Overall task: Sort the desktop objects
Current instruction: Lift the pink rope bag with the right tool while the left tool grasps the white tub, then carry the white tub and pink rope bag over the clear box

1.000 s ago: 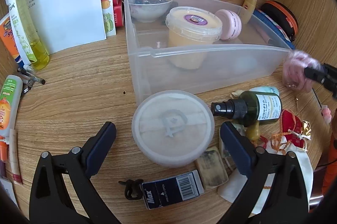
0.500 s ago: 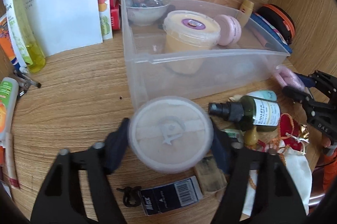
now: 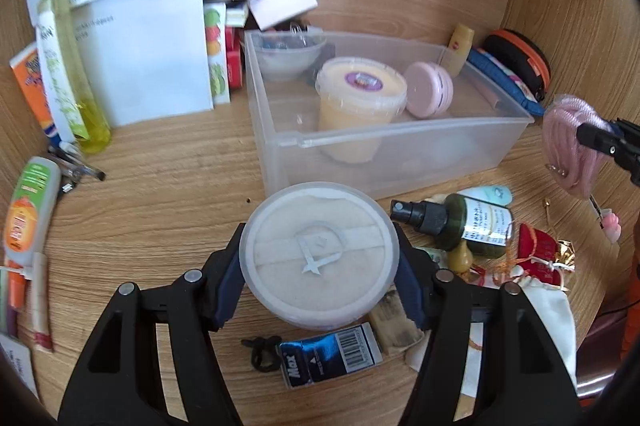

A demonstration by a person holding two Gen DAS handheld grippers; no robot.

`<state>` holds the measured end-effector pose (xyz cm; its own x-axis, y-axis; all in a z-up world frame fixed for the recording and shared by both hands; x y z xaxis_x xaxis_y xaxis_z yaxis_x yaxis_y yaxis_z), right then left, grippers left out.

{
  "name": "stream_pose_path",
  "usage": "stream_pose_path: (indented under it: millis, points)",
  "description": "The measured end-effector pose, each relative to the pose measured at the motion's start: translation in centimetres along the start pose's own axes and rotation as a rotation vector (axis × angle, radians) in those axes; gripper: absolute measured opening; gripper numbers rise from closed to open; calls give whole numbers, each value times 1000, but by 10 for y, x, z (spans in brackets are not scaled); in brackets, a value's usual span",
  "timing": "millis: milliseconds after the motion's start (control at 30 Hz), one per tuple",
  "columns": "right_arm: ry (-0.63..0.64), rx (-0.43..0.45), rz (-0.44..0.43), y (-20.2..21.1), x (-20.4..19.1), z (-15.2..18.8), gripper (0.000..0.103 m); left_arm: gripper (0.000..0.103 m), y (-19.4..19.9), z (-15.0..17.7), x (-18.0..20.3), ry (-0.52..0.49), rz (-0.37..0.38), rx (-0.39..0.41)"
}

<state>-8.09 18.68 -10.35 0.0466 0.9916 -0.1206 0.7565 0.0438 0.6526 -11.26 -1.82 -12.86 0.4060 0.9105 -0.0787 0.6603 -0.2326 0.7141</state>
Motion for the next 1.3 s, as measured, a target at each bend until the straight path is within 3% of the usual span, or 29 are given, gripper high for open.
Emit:
stream_pose_path:
  millis: [300, 667, 1133, 1300]
  points:
    - [-36, 86, -85, 29, -12, -20, 26, 65, 38, -16, -3, -20, -44, 89]
    - [-76, 133, -200, 33, -24, -53, 26, 65, 61, -41, -16, -9, -82, 170]
    - [-160, 144, -311, -12, -38, -106, 26, 65, 28, -88, -40, 9, -96, 164]
    - [-212, 93, -334, -41, -35, -108, 26, 65, 6, -101, -47, 15, -96, 134]
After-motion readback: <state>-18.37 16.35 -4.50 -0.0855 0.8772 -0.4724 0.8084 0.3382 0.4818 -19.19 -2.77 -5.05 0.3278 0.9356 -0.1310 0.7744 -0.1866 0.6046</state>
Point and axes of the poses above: each gripper's, at about its wrist camera, not at the fingertips, and y roughly against the way its jaws point, x to its right, z to its underside, the point moved 6 cm from there along -y, roughly the way its jaws point, and after that the axes turned 15 degrees about -y, right-handed, at the moved point
